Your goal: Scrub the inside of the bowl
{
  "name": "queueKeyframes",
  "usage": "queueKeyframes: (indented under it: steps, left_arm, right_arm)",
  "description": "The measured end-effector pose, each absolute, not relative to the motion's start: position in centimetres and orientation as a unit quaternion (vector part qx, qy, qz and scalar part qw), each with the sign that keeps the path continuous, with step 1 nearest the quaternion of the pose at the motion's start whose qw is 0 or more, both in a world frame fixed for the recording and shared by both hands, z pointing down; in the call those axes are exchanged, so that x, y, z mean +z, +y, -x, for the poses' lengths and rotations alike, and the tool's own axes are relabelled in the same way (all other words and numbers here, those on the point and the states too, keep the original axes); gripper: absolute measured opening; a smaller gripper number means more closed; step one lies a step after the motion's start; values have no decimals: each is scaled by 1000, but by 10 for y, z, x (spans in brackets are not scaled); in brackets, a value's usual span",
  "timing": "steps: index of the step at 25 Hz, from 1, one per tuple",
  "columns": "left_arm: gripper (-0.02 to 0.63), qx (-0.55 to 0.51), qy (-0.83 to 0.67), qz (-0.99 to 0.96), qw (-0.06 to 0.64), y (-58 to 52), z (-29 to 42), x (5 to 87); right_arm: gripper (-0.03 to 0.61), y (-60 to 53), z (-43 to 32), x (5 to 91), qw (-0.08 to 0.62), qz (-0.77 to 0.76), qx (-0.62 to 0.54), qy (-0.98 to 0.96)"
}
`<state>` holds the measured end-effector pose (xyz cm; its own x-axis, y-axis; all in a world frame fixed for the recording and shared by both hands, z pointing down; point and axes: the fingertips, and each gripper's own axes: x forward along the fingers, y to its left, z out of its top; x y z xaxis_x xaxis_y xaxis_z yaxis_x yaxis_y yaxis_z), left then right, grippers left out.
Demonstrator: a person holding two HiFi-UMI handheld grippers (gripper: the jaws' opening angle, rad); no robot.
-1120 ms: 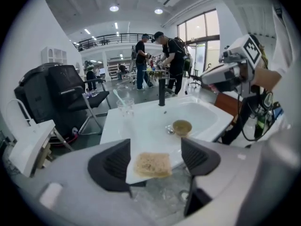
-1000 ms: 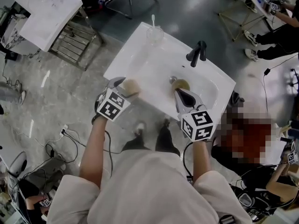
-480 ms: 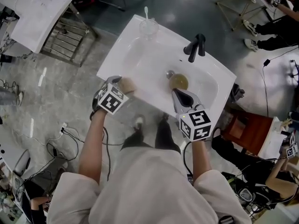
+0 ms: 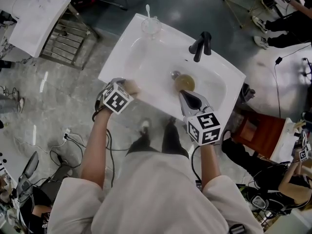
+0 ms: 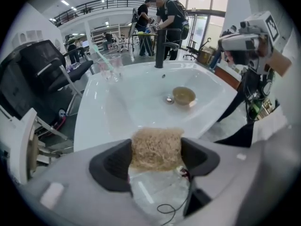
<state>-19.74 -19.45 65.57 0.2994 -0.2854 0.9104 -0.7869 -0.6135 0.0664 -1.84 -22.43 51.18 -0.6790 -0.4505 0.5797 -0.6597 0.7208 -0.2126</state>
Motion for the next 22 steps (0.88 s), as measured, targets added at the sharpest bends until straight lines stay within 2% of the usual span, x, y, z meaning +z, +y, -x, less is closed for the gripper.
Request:
queueKeyframes:
  steps: [4,10,22]
  left_arm:
    - [301,458,-365,-758,288,-193,196,654]
    - [269,431,-402,-758,281,-194,198,646]
    - [264,383,-464,-762,238,-184,193,621]
  right_arm:
    - [15,-222,11,512,252,-314,208,-891]
    - [14,-221,-1,509,251,-323,205,-889]
    - [14,-210,-29,504,245,-346,204,-882]
